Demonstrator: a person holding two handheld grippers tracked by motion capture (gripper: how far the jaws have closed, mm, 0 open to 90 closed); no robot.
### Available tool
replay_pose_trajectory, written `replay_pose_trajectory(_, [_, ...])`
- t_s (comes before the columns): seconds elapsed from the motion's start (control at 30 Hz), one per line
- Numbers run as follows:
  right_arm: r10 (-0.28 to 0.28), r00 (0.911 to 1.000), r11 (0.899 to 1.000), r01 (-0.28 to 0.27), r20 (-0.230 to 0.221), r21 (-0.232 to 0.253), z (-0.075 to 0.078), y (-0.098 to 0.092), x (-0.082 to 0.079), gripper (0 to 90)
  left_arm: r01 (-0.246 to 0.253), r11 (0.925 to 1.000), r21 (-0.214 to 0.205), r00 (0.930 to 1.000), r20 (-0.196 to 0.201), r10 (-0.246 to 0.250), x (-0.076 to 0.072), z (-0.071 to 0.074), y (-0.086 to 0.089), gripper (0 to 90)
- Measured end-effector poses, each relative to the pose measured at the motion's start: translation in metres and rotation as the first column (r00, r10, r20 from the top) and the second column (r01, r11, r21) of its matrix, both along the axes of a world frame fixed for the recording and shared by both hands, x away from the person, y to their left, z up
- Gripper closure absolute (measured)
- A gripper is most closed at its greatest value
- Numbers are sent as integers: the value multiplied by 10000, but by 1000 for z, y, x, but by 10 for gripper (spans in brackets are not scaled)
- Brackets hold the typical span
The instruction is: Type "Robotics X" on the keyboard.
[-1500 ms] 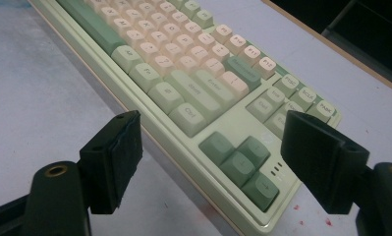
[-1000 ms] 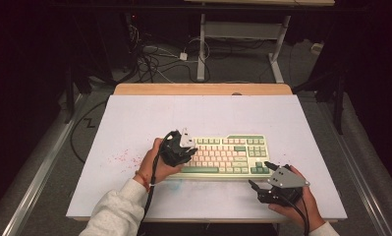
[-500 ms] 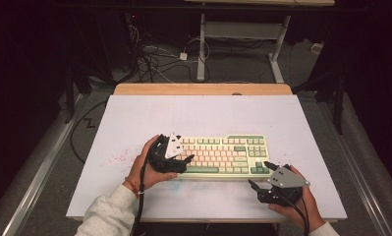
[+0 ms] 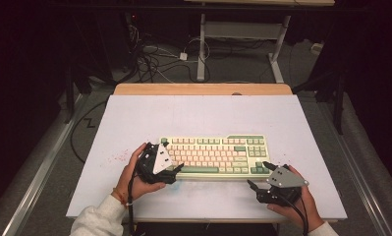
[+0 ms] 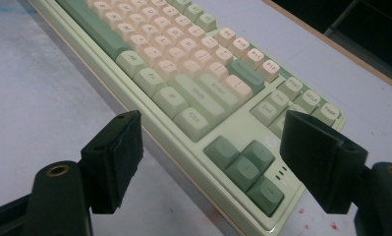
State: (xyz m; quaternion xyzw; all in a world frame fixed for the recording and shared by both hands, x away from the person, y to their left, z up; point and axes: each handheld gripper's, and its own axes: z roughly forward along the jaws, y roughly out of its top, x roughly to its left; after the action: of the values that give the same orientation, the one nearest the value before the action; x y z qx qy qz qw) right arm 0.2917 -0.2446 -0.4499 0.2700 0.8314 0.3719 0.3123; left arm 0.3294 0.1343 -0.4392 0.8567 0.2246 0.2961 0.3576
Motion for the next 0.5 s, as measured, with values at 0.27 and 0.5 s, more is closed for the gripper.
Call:
replay_pose_trajectory(0.27, [-20, 10000, 10000, 20, -73, 46, 0, 0, 1, 250, -201, 9998, 50, 9998, 19, 201, -7, -7, 11, 175])
replay_pose_trajectory(0.5, [28, 9999, 10000, -27, -118, 35, 1, 3, 4, 260, -421, 9991, -56, 9990, -146, 420, -14, -13, 23, 175])
